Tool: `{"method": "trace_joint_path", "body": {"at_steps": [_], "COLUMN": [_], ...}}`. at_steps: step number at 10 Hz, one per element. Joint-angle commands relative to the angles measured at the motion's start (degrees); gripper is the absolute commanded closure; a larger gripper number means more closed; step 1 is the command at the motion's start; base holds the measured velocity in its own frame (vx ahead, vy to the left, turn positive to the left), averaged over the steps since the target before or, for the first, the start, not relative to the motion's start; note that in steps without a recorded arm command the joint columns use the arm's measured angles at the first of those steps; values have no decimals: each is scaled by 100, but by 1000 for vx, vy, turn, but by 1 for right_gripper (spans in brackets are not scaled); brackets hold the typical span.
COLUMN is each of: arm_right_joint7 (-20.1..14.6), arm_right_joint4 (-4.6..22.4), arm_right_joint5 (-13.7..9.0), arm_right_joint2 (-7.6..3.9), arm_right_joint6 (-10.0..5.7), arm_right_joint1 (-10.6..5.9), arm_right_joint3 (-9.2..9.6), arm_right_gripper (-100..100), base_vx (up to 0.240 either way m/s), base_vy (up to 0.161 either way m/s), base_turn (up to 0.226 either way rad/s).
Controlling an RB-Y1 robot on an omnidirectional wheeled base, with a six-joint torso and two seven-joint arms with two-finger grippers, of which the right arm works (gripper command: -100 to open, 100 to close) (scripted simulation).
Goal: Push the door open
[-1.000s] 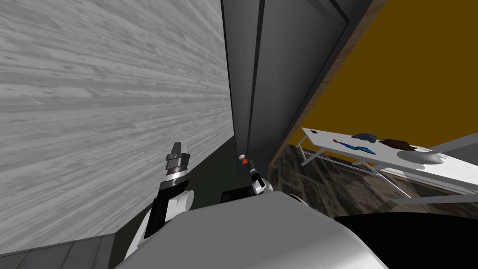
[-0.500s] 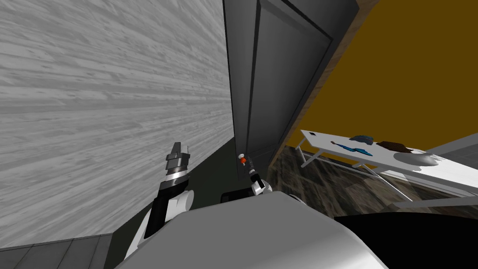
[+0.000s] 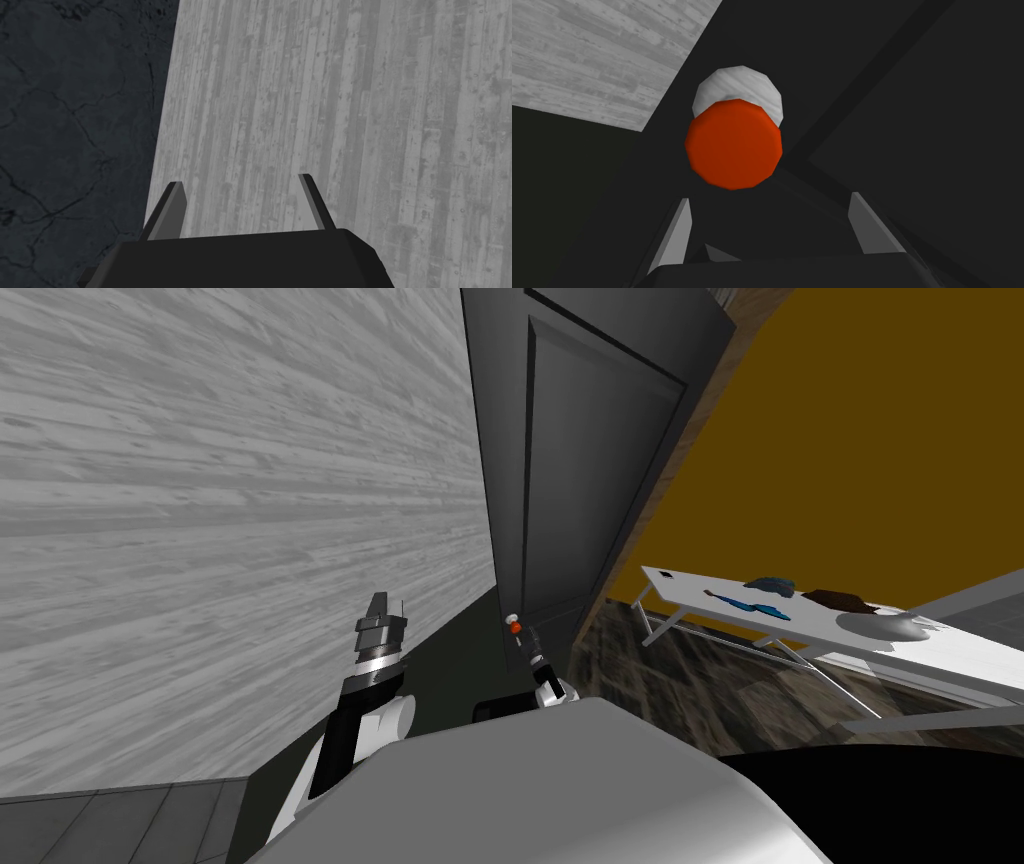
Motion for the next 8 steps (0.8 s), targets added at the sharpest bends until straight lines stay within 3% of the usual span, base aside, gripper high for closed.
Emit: {"method": "trace_joint_path", "body": {"at_steps": [1,8], "arm_right_joint7": [-286,-1176], "arm_right_joint4": [-64,-336], "arm_right_joint5": [-163,-595], "arm_right_joint2": [61,281], "arm_right_joint6": [-34,-86], "arm_right_joint1": [73,330], "arm_right_joint3": [132,483], "arm_right_gripper": [-100,-100], "base_vx": [-54,-57], "base_vy": [-65,-54], "base_turn": [21,15]}}
